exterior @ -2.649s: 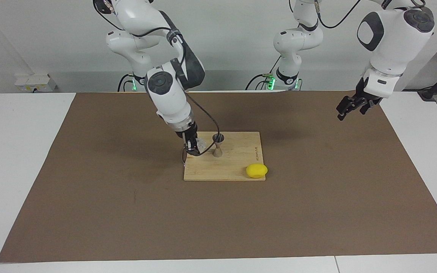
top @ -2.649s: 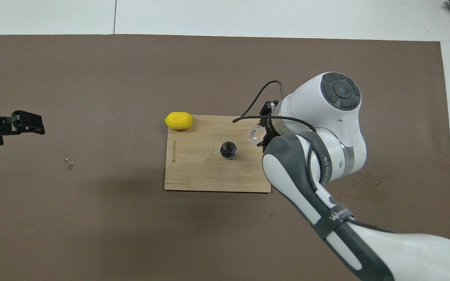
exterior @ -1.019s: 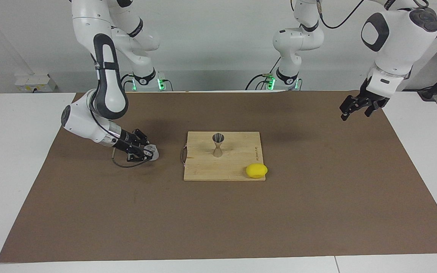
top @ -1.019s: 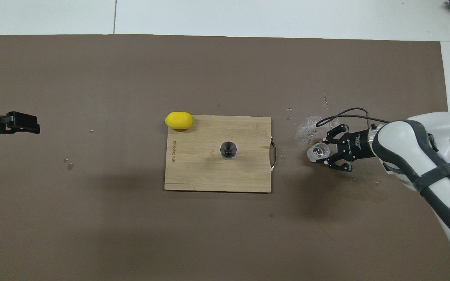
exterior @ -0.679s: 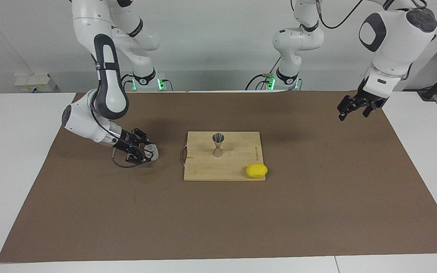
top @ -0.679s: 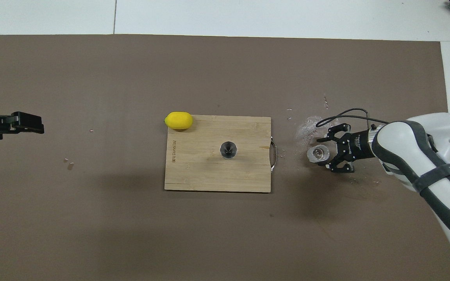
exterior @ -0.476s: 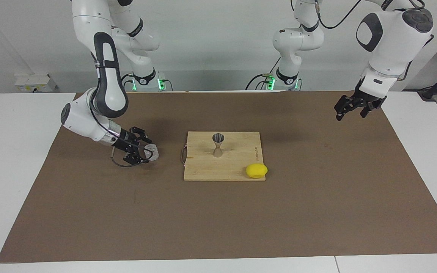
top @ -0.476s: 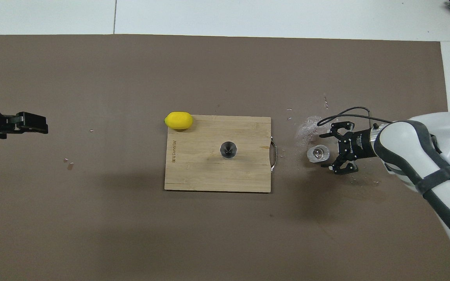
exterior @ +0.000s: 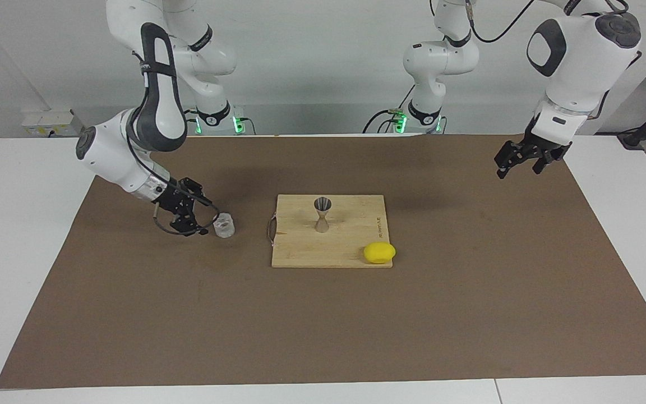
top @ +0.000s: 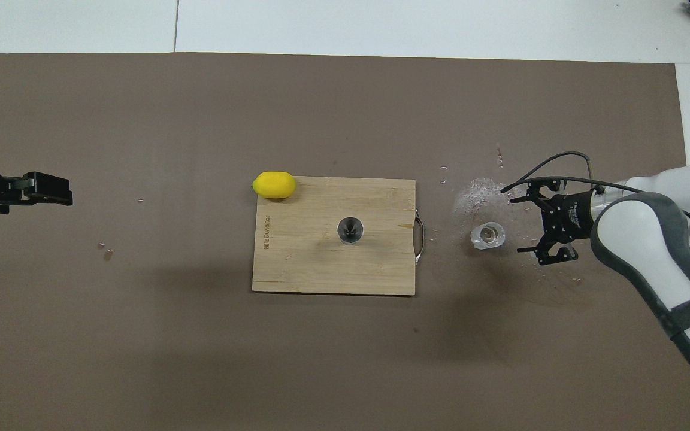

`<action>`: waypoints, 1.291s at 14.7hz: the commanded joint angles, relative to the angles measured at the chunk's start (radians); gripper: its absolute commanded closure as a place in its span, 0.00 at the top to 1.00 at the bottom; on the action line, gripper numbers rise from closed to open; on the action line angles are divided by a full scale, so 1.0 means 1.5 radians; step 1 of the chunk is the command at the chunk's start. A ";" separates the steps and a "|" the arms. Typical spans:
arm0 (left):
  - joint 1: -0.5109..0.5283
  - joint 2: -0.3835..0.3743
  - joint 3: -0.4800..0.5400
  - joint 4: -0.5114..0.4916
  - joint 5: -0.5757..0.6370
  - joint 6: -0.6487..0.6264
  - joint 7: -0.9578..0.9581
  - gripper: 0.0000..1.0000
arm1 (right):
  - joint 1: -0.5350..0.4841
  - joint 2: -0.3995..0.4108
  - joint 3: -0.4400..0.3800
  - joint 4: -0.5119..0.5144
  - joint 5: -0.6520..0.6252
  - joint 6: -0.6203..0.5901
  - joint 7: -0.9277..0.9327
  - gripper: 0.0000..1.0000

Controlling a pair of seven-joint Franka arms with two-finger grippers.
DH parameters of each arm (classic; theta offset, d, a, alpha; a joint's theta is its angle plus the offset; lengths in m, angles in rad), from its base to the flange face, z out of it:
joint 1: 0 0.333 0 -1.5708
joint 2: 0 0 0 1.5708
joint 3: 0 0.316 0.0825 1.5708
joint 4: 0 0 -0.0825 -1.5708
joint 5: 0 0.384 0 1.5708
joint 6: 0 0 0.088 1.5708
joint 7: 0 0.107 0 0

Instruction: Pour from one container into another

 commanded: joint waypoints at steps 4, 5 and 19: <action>-0.010 -0.006 0.004 0.001 0.008 -0.011 0.006 1.00 | 0.064 -0.052 0.003 0.006 -0.176 -0.035 -0.129 1.00; -0.011 -0.007 0.004 0.001 0.008 -0.012 0.006 1.00 | 0.077 -0.052 0.003 0.011 -0.199 -0.035 -0.197 1.00; -0.028 -0.007 0.004 0.001 -0.023 -0.020 -0.048 1.00 | 0.086 -0.052 -0.004 0.360 -0.365 -0.351 -0.480 1.00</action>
